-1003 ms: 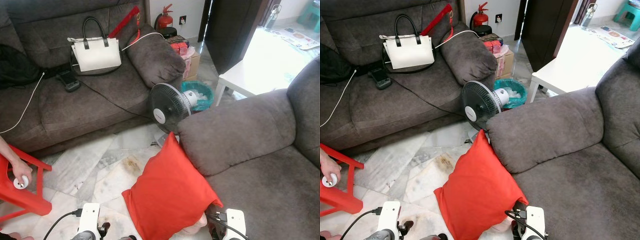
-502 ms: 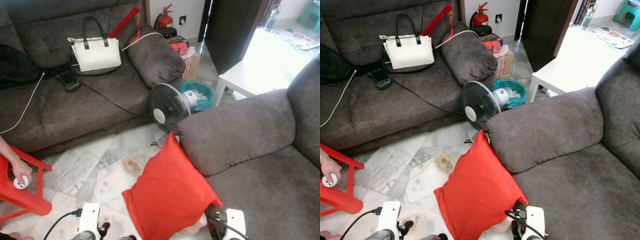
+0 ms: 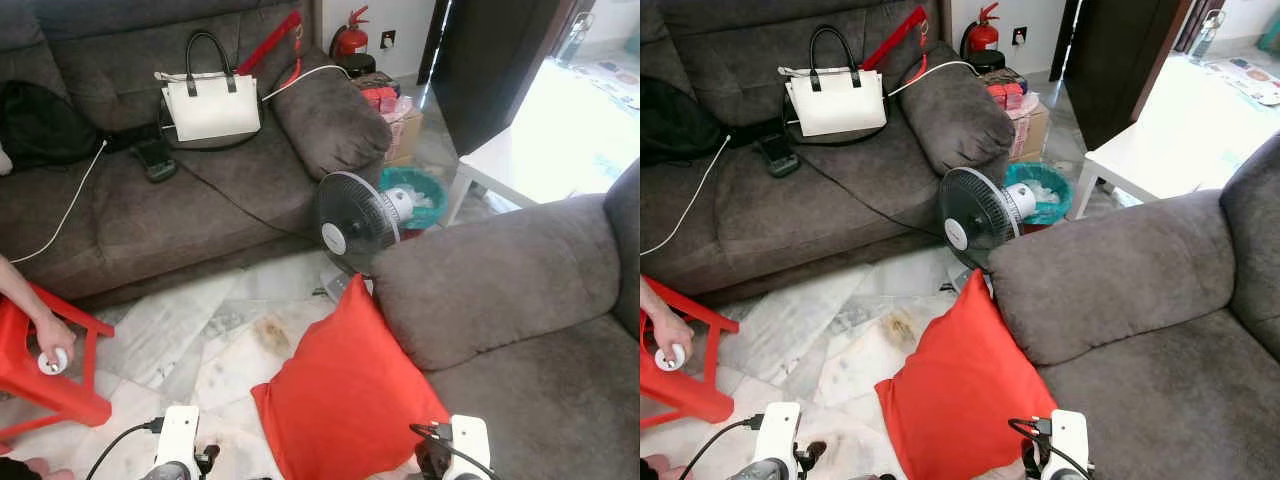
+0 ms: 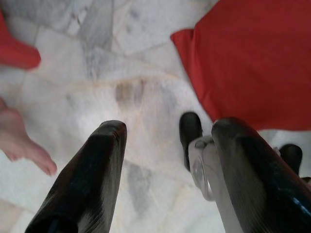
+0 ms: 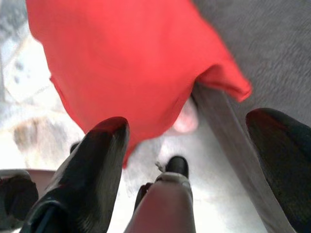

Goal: Move the pillow to the sofa from floor

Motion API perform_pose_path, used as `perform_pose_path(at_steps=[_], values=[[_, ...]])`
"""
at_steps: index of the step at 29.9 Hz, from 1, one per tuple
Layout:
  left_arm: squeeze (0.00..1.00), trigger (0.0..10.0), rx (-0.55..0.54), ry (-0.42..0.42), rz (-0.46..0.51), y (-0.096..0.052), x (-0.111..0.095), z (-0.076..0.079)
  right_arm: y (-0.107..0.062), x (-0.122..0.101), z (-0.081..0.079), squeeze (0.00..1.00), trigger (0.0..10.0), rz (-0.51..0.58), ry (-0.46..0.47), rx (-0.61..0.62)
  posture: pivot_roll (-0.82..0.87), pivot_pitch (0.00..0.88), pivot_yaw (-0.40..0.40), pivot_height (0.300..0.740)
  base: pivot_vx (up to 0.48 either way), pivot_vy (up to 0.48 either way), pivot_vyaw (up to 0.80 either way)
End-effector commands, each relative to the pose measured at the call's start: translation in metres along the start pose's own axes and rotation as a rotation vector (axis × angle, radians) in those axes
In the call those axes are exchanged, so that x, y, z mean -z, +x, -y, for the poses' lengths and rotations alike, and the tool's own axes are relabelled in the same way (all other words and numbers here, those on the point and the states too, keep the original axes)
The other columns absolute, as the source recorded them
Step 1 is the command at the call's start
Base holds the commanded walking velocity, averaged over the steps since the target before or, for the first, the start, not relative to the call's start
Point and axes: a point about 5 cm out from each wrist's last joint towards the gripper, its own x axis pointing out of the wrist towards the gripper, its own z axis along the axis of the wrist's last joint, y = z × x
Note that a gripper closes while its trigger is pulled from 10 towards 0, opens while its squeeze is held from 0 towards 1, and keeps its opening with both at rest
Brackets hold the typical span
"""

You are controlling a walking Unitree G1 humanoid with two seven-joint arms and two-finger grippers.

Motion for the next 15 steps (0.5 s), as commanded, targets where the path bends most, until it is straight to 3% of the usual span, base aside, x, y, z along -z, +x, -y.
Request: perform_pose_path(at_steps=[1, 7, 15], values=[[0.00, 10.0, 0.010, -0.013, -0.022, -0.0007, 0.0060, 0.0031, -0.0026, 0.0083, 0.0055, 0.00, 10.0, -0.025, 0.004, 0.013, 0.07, 0.090, -0.001, 0.740, 0.262, 0.000, 0.00], [0.00, 10.0, 0.010, -0.012, -0.021, -0.0007, 0.0058, 0.0032, -0.0026, 0.0083, 0.0056, 0.00, 10.0, -0.025, 0.005, 0.014, 0.08, 0.091, -0.002, 0.740, 0.265, 0.000, 0.00], [0.00, 10.0, 0.007, 0.013, -0.005, -0.0006, 0.0038, 0.0028, -0.0026, 0.0081, 0.0057, 0.00, 10.0, -0.023, 0.008, 0.016, 0.08, 0.092, -0.001, 0.740, 0.000, 0.000, 0.00]])
